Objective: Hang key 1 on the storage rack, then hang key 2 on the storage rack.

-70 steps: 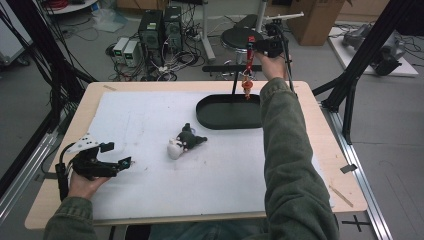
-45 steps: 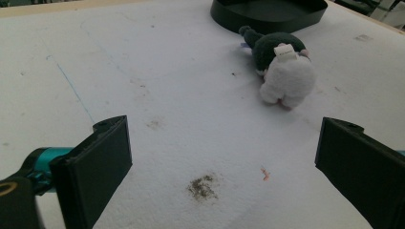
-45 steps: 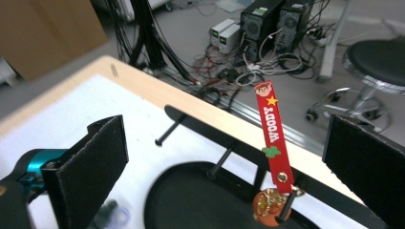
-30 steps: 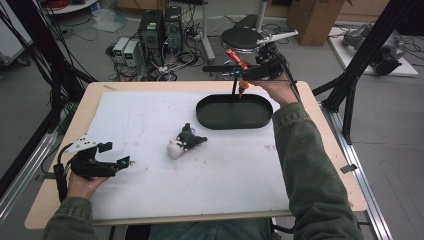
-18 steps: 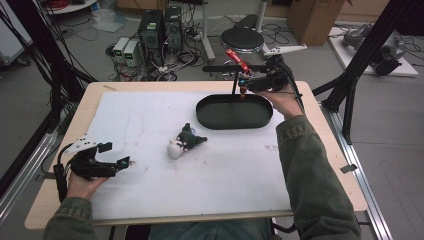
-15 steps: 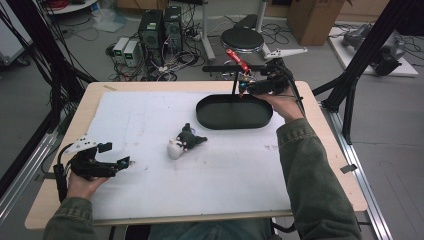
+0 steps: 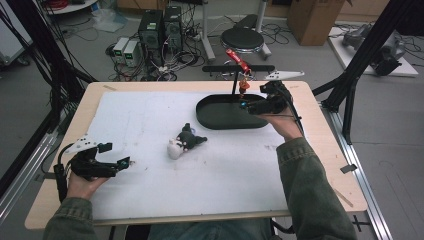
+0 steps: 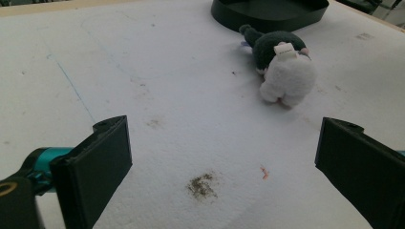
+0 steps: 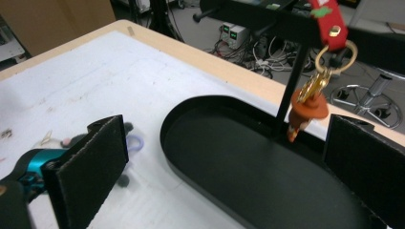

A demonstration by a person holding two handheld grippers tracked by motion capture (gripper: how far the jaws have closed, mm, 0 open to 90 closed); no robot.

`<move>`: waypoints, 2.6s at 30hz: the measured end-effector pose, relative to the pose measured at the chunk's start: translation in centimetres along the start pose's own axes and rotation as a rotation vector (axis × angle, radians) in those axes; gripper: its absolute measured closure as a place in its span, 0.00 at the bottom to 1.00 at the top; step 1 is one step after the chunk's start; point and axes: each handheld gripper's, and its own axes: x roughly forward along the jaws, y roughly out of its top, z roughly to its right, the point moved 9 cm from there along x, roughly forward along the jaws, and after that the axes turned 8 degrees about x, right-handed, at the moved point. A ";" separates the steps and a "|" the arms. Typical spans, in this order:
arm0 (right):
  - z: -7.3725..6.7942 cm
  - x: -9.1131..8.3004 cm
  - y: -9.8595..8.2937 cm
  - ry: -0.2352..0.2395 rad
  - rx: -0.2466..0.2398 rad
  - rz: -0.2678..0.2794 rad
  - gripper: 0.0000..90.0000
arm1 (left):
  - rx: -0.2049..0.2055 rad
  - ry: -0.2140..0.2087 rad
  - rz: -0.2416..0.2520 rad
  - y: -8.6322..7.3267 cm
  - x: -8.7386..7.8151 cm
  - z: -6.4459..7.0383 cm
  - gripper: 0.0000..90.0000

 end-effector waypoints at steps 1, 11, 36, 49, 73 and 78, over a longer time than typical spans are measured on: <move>0.0 0.0 -0.2 -0.001 -0.004 0.000 0.01 | 0.000 -0.001 -0.001 0.0 0.0 0.0 0.06; 0.2 -0.8 -2.5 0.004 0.017 0.014 0.01 | 0.000 0.003 -0.007 -0.1 0.0 0.0 0.06; 0.2 -2.5 -8.1 -0.006 -0.005 -0.022 0.01 | -0.006 0.007 -0.008 -0.2 -0.2 0.0 0.06; 2.6 -5.2 -12.9 -0.073 0.044 -0.044 0.01 | -0.005 -0.015 0.027 0.9 0.1 0.8 0.06; 4.6 -9.3 -17.3 -0.102 0.101 0.057 0.01 | 0.088 -0.087 -0.079 7.4 6.1 2.9 0.06; 4.9 -9.6 -17.9 -0.105 0.099 0.060 0.01 | 0.119 -0.097 -0.143 7.8 7.6 3.1 0.06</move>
